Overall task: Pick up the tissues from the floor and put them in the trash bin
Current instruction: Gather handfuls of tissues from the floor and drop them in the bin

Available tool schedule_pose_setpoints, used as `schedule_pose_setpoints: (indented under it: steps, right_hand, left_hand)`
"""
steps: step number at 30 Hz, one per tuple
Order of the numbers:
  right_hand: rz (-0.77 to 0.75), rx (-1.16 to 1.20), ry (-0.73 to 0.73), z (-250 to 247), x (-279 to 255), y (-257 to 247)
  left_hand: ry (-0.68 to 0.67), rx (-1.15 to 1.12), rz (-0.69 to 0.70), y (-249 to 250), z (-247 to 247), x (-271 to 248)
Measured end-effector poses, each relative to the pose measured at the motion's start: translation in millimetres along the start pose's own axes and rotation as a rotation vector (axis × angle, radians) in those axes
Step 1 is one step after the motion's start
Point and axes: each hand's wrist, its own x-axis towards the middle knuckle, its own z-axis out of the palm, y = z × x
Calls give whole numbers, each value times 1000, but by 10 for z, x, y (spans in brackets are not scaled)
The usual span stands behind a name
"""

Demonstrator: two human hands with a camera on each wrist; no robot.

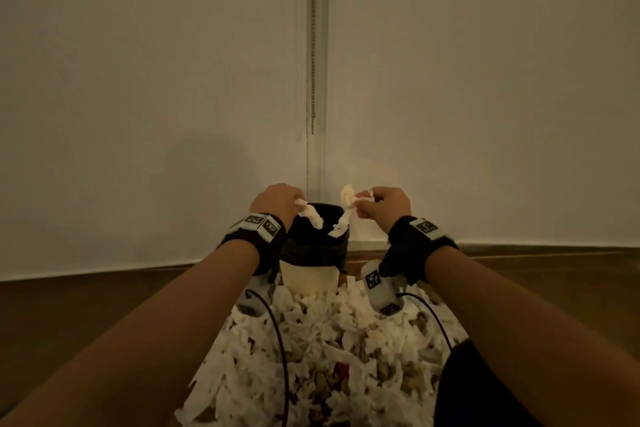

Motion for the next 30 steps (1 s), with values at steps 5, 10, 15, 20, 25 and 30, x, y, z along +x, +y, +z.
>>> schedule_pose_setpoints:
  steps: [5, 10, 15, 20, 25, 30]
  right_hand:
    - [58, 65, 50, 150, 42, 80]
    - [104, 131, 76, 317, 190, 158]
    - [166, 72, 65, 528, 400, 451]
    - [189, -120, -33, 859, 602, 738]
    - [244, -264, -191, 1078, 782, 973]
    - [328, -230, -170, 1034, 799, 1185]
  left_hand:
    - [202, -232, -97, -87, 219, 39]
    - [156, -369, -212, -201, 522, 211]
    - [106, -350, -169, -286, 804, 359]
    - [-39, -302, -159, -473, 1204, 514]
    - [-185, -198, -205, -663, 1542, 632]
    - [-64, -309, -247, -739, 1670, 643]
